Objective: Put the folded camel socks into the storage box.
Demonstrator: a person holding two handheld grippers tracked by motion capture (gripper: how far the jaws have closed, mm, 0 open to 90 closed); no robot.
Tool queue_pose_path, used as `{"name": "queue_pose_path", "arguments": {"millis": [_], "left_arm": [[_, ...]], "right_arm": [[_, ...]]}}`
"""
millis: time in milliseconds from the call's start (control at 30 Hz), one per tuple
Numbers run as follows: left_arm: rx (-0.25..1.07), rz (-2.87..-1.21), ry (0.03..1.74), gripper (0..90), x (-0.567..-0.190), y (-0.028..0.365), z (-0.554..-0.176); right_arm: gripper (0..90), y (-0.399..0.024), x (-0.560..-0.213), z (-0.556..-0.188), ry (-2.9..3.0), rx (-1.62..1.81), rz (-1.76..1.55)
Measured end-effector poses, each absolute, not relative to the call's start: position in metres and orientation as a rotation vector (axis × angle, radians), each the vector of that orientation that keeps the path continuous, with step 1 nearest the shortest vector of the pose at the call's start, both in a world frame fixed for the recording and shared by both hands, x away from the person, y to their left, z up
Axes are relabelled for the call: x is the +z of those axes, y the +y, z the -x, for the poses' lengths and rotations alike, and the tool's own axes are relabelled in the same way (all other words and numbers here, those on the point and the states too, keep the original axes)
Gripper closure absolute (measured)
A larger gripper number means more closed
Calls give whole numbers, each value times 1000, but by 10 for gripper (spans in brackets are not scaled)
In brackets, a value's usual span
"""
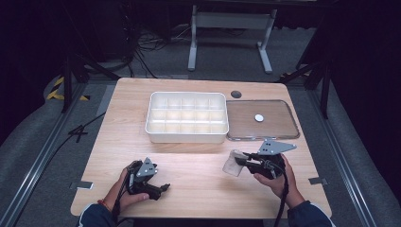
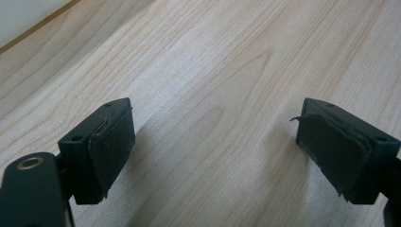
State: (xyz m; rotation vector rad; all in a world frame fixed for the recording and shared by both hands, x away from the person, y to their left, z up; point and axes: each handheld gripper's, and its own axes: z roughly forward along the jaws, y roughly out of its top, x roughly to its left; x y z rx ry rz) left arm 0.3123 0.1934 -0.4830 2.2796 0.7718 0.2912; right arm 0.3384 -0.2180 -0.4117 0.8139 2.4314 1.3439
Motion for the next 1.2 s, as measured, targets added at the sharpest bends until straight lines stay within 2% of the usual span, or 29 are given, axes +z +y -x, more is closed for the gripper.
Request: {"name": "queue_pose_path", "arguments": {"millis": [700, 1200], "left_arm": [[290, -2282, 770, 121, -483, 194, -313], [289, -2281, 770, 121, -483, 194, -313]], "right_arm": [[746, -216, -383, -352, 2354, 1347, -777], [746, -210, -365, -379, 2333, 1343, -776]]}}
